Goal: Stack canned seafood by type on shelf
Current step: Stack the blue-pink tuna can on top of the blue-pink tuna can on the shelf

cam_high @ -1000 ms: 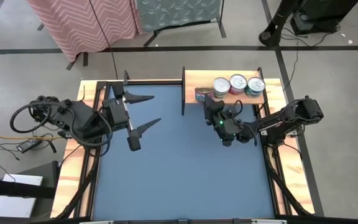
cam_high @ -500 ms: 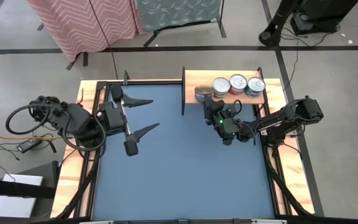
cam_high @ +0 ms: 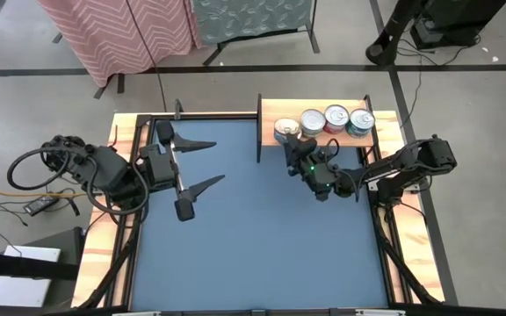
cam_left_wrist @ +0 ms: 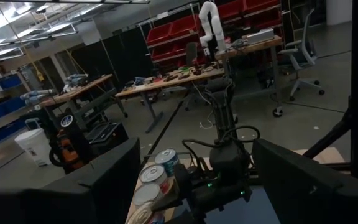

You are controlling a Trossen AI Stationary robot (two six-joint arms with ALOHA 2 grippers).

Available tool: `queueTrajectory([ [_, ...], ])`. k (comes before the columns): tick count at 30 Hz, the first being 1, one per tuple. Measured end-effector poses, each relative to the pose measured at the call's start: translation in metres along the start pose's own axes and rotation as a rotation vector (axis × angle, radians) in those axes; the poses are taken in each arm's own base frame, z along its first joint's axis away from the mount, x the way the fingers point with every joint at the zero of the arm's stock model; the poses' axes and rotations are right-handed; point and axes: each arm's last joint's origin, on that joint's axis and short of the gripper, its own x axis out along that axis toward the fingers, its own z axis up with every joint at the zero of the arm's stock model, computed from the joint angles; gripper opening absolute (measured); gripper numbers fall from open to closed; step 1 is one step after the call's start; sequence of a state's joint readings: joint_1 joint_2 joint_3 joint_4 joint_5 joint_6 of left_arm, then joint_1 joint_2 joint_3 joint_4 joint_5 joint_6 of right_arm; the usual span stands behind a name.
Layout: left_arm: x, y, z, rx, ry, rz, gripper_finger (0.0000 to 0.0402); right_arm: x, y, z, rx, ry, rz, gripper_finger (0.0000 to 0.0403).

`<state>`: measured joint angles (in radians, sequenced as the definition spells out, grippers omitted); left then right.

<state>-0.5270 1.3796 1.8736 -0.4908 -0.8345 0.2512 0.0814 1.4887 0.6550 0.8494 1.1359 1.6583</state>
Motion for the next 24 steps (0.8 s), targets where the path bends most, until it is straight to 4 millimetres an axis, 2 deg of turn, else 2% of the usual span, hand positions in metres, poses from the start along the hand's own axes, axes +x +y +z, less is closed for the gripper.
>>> queueTrajectory([
  [9,0.000,0.000,0.000,0.002,0.001,-0.001,0.0312,0.006,-0.008,0.009,0.034,0.008,-0.014,0.0274],
  [24,0.000,0.000,0.000,0.004,0.000,0.000,0.0312,0.017,-0.008,0.011,0.105,0.118,-0.034,0.0272],
])
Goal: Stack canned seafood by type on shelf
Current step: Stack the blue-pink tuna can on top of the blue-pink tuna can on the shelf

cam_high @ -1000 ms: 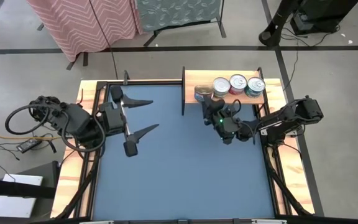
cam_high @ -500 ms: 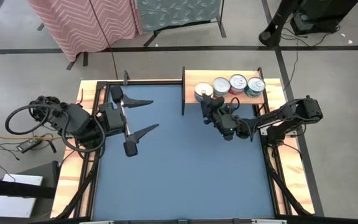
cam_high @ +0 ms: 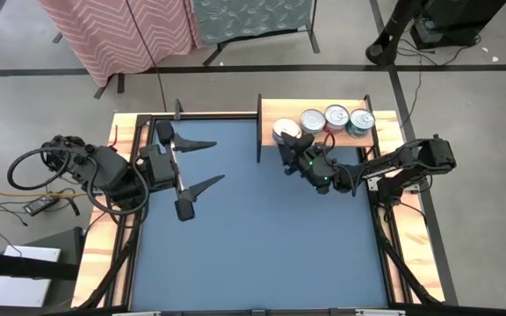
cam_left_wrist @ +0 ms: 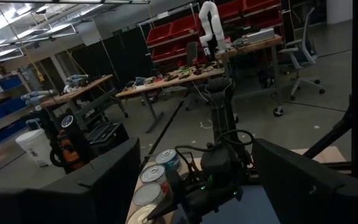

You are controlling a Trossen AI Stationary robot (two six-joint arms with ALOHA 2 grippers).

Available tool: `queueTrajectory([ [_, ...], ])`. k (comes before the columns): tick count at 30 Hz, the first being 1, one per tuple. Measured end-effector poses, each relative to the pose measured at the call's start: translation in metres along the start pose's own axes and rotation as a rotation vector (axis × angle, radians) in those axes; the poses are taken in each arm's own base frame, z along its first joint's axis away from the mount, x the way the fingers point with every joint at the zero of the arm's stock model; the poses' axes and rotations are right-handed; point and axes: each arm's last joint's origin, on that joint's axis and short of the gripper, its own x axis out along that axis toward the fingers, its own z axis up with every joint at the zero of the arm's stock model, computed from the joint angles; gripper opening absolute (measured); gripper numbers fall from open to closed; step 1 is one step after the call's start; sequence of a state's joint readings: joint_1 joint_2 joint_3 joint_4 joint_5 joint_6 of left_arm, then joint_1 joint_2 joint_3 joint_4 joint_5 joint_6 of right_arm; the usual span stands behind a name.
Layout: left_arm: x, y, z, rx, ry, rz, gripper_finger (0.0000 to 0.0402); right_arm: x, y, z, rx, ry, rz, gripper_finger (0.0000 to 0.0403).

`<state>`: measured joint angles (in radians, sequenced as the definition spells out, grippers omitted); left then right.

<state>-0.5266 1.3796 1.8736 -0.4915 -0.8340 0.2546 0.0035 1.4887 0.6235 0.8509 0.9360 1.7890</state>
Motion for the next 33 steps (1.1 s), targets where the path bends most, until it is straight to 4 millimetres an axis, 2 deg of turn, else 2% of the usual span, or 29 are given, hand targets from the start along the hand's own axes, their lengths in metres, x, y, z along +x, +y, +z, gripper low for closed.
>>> queueTrajectory([
  [7,0.000,0.000,0.000,-0.004,-0.001,0.000,0.0312,0.000,0.001,-0.001,0.010,0.062,0.002,0.0291],
  [14,0.000,0.001,0.002,-0.024,-0.017,0.004,0.0312,-0.005,0.000,0.015,0.119,0.050,0.104,0.0318],
  [25,0.000,0.001,0.005,-0.047,-0.039,0.010,0.0312,-0.008,-0.002,0.016,0.171,0.132,0.100,0.0296],
  [33,0.000,0.002,0.007,-0.062,-0.052,0.016,0.0312,-0.007,-0.001,0.016,0.162,0.123,0.107,0.0290],
])
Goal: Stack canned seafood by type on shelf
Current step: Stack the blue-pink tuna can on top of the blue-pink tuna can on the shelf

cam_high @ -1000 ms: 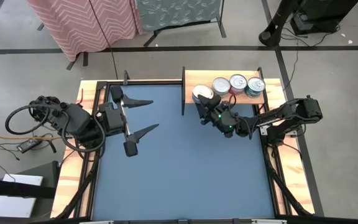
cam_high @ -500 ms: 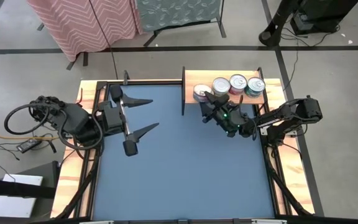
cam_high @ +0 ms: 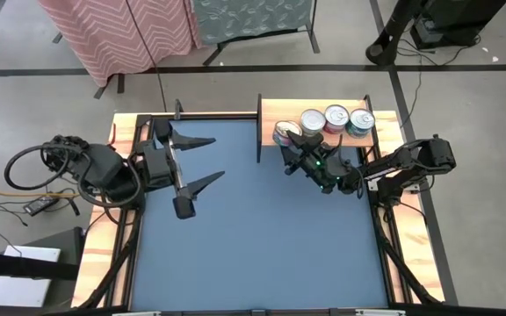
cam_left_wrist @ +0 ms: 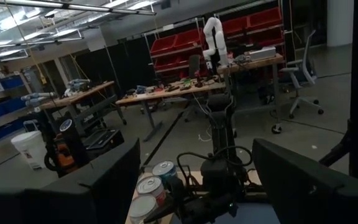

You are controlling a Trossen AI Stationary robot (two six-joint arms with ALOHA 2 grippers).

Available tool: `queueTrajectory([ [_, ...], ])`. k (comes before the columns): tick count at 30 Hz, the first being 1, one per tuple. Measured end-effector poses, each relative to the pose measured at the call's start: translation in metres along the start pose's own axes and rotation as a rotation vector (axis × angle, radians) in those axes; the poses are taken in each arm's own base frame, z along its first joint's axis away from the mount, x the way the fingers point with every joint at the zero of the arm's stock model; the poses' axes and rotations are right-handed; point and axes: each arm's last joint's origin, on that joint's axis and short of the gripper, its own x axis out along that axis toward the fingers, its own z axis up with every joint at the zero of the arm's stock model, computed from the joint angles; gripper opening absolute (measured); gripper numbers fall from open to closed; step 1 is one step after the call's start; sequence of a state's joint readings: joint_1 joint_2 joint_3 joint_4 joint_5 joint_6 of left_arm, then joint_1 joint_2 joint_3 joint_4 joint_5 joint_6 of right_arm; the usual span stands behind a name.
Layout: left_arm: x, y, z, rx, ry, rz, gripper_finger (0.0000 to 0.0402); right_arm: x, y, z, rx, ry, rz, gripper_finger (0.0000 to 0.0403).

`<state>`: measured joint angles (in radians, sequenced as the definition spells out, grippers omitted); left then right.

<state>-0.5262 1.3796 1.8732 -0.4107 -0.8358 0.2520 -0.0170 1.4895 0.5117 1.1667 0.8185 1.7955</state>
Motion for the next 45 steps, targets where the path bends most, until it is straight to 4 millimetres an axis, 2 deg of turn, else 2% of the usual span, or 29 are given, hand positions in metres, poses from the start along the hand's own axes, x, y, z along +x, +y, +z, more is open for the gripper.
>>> queueTrajectory([
  [8,0.000,0.000,0.000,-0.004,0.000,0.006,0.0312,0.003,0.004,0.002,0.037,0.018,0.023,0.0304],
  [17,0.000,0.002,0.003,-0.048,-0.016,0.037,0.0312,0.003,0.012,0.004,0.029,-0.083,0.099,0.0285],
  [28,0.000,0.003,0.004,-0.064,-0.020,0.072,0.0312,0.000,-0.009,-0.003,0.043,0.001,0.026,0.0261],
  [32,0.000,0.004,0.004,-0.063,-0.015,0.085,0.0312,0.001,0.001,-0.011,0.045,0.054,0.076,0.0260],
  [35,0.000,0.004,0.004,-0.062,-0.015,0.087,0.0312,0.006,0.020,-0.023,-0.009,0.156,0.193,0.0254],
  [39,0.000,0.004,0.004,-0.058,-0.015,0.087,0.0312,0.016,0.041,-0.032,-0.154,0.239,0.318,0.0206],
  [41,0.000,0.004,0.004,-0.058,-0.015,0.087,0.0312,0.022,0.042,-0.031,-0.231,0.270,0.311,0.0156],
  [45,0.000,0.004,0.004,-0.058,-0.014,0.087,0.0312,0.030,0.044,-0.029,-0.381,0.323,0.341,0.0028],
])
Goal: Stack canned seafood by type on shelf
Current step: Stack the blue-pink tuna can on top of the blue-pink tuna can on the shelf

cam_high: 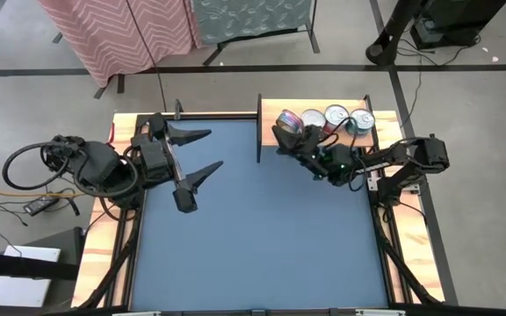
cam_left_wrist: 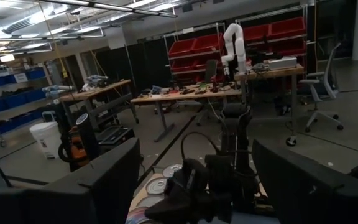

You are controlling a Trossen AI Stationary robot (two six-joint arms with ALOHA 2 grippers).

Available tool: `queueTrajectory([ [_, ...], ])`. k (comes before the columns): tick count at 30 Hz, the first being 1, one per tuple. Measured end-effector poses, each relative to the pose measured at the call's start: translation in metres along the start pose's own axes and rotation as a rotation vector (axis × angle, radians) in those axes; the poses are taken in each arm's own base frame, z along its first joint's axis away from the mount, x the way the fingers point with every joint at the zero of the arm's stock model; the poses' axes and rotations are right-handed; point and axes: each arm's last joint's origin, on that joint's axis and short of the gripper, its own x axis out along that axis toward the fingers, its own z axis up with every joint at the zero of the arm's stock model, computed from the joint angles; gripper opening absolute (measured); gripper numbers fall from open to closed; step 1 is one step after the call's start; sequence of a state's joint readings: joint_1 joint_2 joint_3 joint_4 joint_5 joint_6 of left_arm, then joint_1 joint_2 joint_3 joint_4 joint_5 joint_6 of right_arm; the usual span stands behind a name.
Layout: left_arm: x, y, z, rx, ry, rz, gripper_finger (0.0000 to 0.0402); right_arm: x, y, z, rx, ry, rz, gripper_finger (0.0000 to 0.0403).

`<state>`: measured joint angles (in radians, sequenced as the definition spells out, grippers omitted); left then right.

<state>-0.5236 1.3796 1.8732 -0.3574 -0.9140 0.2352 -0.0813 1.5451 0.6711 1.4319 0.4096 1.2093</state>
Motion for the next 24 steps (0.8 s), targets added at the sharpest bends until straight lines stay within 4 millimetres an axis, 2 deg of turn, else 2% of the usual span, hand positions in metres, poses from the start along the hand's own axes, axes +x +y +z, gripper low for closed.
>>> queueTrajectory([
  [2,0.000,0.000,0.000,0.002,0.001,-0.001,0.0312,0.005,0.008,0.003,-0.097,0.041,0.061,0.0016],
  [5,0.000,-0.001,-0.001,0.014,0.010,-0.005,0.0312,0.018,0.032,0.008,-0.205,0.110,0.182,0.0016],
  [8,0.000,-0.001,-0.002,0.022,0.016,-0.008,0.0312,0.033,0.055,0.009,-0.335,0.228,0.174,0.0007],
  [11,0.000,-0.001,-0.002,0.022,0.016,-0.008,0.0312,0.045,0.066,0.008,-0.532,0.481,-0.102,0.0008],
  [15,0.000,-0.001,-0.002,0.043,0.017,-0.008,0.0312,0.045,0.078,0.016,-0.906,0.799,-0.554,0.0005],
  [17,0.000,-0.001,-0.002,0.046,0.017,-0.008,0.0312,0.048,0.090,0.019,-1.061,0.858,-0.633,0.0005],
  [20,0.000,-0.001,-0.002,0.048,0.017,-0.008,0.0312,0.052,0.106,0.025,-1.200,0.860,-0.663,0.0005],
  [24,0.000,-0.001,-0.003,0.047,0.018,-0.008,0.0312,0.049,0.095,0.036,-1.331,0.881,-0.809,0.0003],
])
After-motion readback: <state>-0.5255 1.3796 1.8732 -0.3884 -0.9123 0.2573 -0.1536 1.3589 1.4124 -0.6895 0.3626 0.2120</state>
